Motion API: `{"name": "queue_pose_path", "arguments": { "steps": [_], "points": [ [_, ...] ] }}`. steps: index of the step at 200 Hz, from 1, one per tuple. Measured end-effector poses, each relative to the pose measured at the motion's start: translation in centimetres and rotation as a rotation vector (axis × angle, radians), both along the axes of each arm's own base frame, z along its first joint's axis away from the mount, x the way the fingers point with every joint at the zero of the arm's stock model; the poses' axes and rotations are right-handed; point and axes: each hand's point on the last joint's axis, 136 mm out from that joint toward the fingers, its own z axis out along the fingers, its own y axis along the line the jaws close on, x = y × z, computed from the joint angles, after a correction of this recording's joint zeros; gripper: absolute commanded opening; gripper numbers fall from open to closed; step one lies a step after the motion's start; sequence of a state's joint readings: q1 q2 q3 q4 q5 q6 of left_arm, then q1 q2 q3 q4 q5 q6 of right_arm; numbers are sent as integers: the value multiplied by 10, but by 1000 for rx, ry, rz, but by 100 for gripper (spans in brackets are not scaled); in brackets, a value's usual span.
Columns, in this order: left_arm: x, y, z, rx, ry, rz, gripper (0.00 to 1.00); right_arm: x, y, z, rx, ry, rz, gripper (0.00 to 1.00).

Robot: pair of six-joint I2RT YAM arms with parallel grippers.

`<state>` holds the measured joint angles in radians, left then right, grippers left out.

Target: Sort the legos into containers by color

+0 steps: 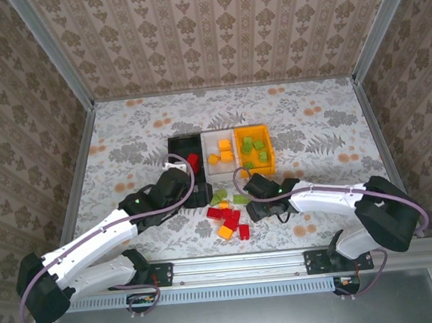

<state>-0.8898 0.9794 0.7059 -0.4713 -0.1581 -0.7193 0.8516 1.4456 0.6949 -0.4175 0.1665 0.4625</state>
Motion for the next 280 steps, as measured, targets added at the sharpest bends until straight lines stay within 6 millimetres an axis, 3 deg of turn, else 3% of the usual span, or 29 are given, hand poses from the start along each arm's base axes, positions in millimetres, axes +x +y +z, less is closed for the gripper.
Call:
{"name": "queue_pose_path", "arguments": {
  "steps": [38,69,99,138,168,189,208,237,259,280],
  "points": [
    [2,7,-8,9,15,27,100,0,3,-6,-13,24,23,59],
    [2,9,-12,13,21,35,100,1,3,-6,-12,22,22,41],
    [2,9,-10,9,18,35,100,4,8,5,29,-2,15,29],
    [0,11,-8,-6,7,33,100,21,31,61,159,-98,31,26],
    [-6,17,-17,-1,17,30,100,60,75,125,279,-209,51,27],
    [-11,19,-24,6,31,22,99,95,104,146,323,-256,35,28],
    [-16,16,-27,11,38,-1,100,129,116,140,314,-263,-3,30],
    [-24,7,-30,15,46,-46,99,174,122,109,267,-239,-75,36],
    [-32,-1,-38,44,63,-95,100,193,119,86,233,-213,-124,52],
    [-43,-10,-50,100,82,-171,99,202,117,77,226,-199,-150,66]
  ]
}}
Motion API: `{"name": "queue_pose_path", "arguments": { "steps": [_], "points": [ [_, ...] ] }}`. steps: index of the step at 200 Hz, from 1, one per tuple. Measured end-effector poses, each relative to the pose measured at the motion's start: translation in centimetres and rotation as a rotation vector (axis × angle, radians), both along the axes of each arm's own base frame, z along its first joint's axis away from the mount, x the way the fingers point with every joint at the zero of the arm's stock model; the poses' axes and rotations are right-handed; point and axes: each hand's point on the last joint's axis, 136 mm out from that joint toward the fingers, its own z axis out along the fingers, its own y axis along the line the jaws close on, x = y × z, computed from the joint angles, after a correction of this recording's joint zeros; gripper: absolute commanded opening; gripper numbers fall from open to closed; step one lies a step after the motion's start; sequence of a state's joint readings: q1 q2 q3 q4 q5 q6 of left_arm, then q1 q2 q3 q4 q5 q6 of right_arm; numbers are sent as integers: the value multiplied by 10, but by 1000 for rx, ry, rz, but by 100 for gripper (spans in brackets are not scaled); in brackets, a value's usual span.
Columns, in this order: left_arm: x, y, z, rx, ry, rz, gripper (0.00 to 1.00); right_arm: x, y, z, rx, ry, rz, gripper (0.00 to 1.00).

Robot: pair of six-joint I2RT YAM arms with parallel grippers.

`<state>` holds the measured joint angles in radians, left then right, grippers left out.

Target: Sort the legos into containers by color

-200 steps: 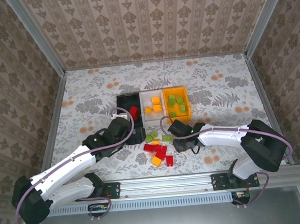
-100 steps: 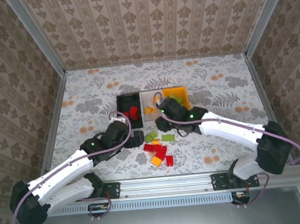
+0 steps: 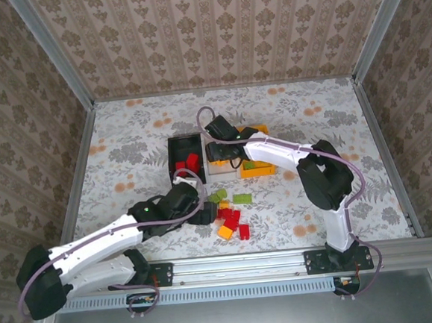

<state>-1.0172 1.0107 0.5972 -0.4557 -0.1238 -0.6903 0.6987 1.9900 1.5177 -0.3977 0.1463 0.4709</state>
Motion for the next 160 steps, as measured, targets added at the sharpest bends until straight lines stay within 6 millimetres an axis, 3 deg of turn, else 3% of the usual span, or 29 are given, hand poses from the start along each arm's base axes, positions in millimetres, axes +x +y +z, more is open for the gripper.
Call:
{"name": "queue_pose_path", "arguments": {
  "steps": [42,95,115,160],
  "points": [
    [-28,-27,-18,94,14,-204,95,0,0,5,16,-8,-9,71],
    [-58,-64,-36,182,3,-416,82,-9,-25,24,48,-24,-51,72],
    [-60,-68,-46,218,16,-435,79,-6,-36,31,61,-39,-74,72],
    [-65,-66,-65,270,49,-453,61,-5,-57,36,71,-47,-115,72]
  ]
}}
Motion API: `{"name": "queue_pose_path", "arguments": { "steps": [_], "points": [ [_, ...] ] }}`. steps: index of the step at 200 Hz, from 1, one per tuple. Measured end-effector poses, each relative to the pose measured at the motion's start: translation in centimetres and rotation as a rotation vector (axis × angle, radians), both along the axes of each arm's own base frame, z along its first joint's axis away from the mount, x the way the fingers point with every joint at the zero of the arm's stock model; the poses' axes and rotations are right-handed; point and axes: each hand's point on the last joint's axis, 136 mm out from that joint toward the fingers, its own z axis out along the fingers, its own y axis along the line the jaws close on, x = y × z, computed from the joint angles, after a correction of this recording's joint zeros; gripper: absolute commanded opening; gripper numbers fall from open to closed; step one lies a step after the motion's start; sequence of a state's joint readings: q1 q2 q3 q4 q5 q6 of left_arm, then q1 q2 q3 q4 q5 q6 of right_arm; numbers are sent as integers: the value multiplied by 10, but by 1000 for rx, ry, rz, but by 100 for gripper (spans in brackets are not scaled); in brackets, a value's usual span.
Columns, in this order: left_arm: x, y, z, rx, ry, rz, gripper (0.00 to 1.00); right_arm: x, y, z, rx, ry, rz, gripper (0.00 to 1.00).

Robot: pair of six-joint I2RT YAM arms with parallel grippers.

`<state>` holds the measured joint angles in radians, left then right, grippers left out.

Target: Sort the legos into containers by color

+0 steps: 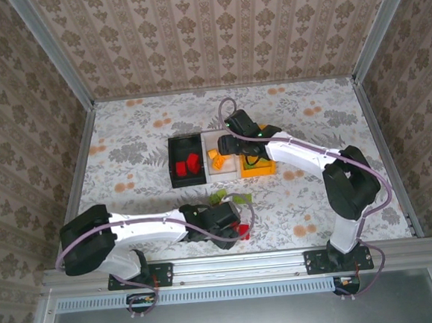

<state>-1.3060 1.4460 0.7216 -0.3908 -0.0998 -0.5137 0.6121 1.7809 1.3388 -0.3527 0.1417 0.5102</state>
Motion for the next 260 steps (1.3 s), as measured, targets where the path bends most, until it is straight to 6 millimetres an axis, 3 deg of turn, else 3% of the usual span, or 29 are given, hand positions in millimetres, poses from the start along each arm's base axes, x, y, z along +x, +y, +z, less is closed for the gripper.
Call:
{"name": "queue_pose_path", "arguments": {
  "steps": [38,79,97,126,153,179,196,212,219,229,245,260],
  "points": [
    [-4,2,-12,38,14,-12,46,2,-12,8,25,-12,-30,72],
    [-3,6,-4,36,-2,-8,37,-1,-22,12,41,-15,-45,72],
    [1,8,17,-9,-35,1,36,-6,-26,13,44,-14,-48,72],
    [14,0,75,-165,-110,36,37,-19,-33,15,58,-19,-52,72],
    [54,-9,136,-332,-194,134,38,-37,-44,15,75,-19,-60,72],
    [111,-6,161,-379,-245,267,37,-58,-57,9,82,-9,-73,72],
    [143,-8,160,-366,-259,324,36,-70,-65,4,80,2,-80,72],
    [155,-7,147,-326,-238,340,36,-73,-67,4,90,-8,-82,72],
    [161,-12,145,-313,-215,337,35,-78,-70,3,93,-13,-83,72],
    [185,-24,143,-318,-209,361,35,-91,-78,-2,89,-3,-84,72],
    [221,-31,123,-295,-189,406,35,-105,-87,-5,86,4,-86,73],
    [238,-29,101,-254,-158,434,35,-113,-92,-5,92,1,-88,73]
  ]
}}
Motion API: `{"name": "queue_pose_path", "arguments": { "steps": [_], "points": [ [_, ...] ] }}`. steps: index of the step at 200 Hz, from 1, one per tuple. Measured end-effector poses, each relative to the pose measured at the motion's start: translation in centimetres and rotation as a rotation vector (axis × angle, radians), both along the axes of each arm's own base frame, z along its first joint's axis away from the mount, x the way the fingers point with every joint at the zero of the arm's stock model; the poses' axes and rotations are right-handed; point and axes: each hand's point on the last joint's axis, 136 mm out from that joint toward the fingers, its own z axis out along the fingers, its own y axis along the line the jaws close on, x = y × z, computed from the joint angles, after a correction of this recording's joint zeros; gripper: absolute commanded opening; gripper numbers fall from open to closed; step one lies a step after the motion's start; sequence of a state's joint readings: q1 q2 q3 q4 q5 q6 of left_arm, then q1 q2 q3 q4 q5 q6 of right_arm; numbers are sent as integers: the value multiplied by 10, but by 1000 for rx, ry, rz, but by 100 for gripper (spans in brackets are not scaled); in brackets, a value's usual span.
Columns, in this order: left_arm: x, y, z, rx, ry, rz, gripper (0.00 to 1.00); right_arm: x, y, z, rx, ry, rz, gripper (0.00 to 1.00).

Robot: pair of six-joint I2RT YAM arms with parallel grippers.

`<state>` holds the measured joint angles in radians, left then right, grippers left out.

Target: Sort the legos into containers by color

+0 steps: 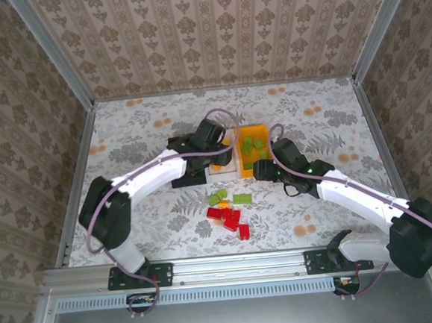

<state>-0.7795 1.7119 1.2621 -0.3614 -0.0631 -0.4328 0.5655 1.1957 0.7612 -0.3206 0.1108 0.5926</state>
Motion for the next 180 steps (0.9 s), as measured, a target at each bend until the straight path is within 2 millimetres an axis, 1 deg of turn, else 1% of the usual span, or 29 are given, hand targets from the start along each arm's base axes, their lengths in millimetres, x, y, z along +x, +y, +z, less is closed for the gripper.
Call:
{"name": "queue_pose_path", "arguments": {
  "steps": [14,28,46,69,99,111,123,132,138,142,146,157,167,180],
  "points": [
    [7,-1,-17,24,36,6,36,-5,-3,-1,6,0,-3,72],
    [12,-7,-27,30,57,2,38,-9,-5,-2,10,2,0,73],
    [17,-14,-35,30,75,-5,50,-13,-5,-5,14,8,5,73],
    [21,-19,-36,18,83,-6,65,-16,-4,-8,19,20,15,73],
    [24,-22,-27,-1,77,-6,82,-18,-1,-9,26,28,37,72],
    [23,-23,-25,-8,79,-3,86,-19,2,-9,30,30,56,70],
    [21,-22,-18,-25,74,-6,90,-21,6,-10,35,35,82,68],
    [17,-20,-8,-45,65,-6,93,-22,10,-12,37,40,106,66],
    [12,-18,1,-66,53,-7,94,-23,13,-15,38,50,124,64],
    [10,-17,7,-76,44,-10,99,-24,16,-17,34,56,142,63],
    [7,-14,13,-88,37,-8,100,-24,18,-19,35,62,150,61],
    [-4,-9,33,-127,7,-10,100,-28,27,-29,24,87,195,58],
    [-19,-7,53,-166,-25,-26,100,-32,36,-38,9,111,241,56],
    [-39,-5,71,-206,-58,-50,100,-35,45,-48,-8,134,282,55]
  ]
}}
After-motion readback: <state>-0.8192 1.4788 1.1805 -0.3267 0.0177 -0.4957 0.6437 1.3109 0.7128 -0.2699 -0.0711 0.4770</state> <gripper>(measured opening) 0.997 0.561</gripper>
